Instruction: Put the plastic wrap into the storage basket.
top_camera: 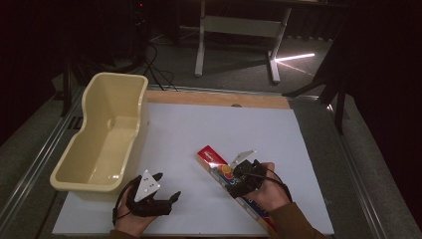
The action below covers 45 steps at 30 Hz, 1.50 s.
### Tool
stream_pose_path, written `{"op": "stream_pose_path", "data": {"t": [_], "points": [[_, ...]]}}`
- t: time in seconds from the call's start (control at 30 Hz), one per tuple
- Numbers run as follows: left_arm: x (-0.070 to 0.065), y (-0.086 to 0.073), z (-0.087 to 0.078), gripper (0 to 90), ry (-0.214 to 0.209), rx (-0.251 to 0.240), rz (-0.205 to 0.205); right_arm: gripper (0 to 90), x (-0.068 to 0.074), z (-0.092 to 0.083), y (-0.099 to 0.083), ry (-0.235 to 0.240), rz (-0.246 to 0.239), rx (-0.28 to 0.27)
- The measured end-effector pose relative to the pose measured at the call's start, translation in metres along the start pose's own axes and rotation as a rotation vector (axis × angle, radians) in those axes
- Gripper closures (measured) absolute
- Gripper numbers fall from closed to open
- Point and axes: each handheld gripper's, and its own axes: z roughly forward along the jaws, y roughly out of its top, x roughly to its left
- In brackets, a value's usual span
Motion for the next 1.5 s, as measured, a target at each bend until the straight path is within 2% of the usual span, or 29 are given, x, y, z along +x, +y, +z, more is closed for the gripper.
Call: {"op": "stream_pose_path", "data": {"t": [0.1, 0.3, 0.57, 0.83, 0.93, 0.97, 1.1, 1.17, 1.2, 1.37, 1.47, 1.5], "points": [[-0.001, 0.000, 0.001, 18.4, -0.003, 0.004, 0.004, 17.7, 0.000, 0.008, 0.003, -0.003, -0.006, 0.051], [-0.004, 0.000, 0.003, 18.4, -0.007, 0.011, 0.014, 15.0, -0.004, 0.016, 0.005, 0.006, -0.008, 0.114], [-0.006, -0.001, 0.004, 18.4, -0.012, 0.015, 0.022, 15.8, -0.005, 0.029, 0.008, 0.017, -0.018, 0.196], [-0.007, -0.001, 0.004, 18.4, -0.012, 0.014, 0.024, 25.8, -0.004, 0.039, 0.012, 0.035, -0.016, 0.294], [-0.007, -0.001, 0.004, 18.4, -0.012, 0.015, 0.025, 31.0, -0.004, 0.040, 0.012, 0.053, 0.000, 0.328], [-0.007, -0.001, 0.004, 18.4, -0.012, 0.015, 0.024, 34.7, -0.004, 0.040, 0.013, 0.076, 0.009, 0.340], [-0.007, -0.001, 0.004, 18.4, -0.012, 0.015, 0.025, 36.3, -0.005, 0.042, 0.015, 0.078, 0.020, 0.374], [-0.007, -0.001, 0.004, 18.4, -0.011, 0.015, 0.025, 37.2, -0.005, 0.044, 0.020, 0.075, 0.034, 0.432], [-0.007, -0.001, 0.004, 18.4, -0.011, 0.015, 0.025, 37.2, -0.005, 0.044, 0.020, 0.075, 0.034, 0.432], [-0.007, -0.001, 0.004, 18.4, -0.011, 0.012, 0.021, 40.2, -0.008, 0.047, 0.028, 0.081, 0.118, 0.515], [-0.007, -0.001, 0.004, 18.4, -0.010, 0.013, 0.021, 40.7, -0.010, 0.047, 0.028, 0.092, 0.135, 0.514], [-0.007, -0.001, 0.004, 18.5, -0.011, 0.014, 0.020, 40.8, -0.013, 0.046, 0.028, 0.112, 0.144, 0.512]]}}
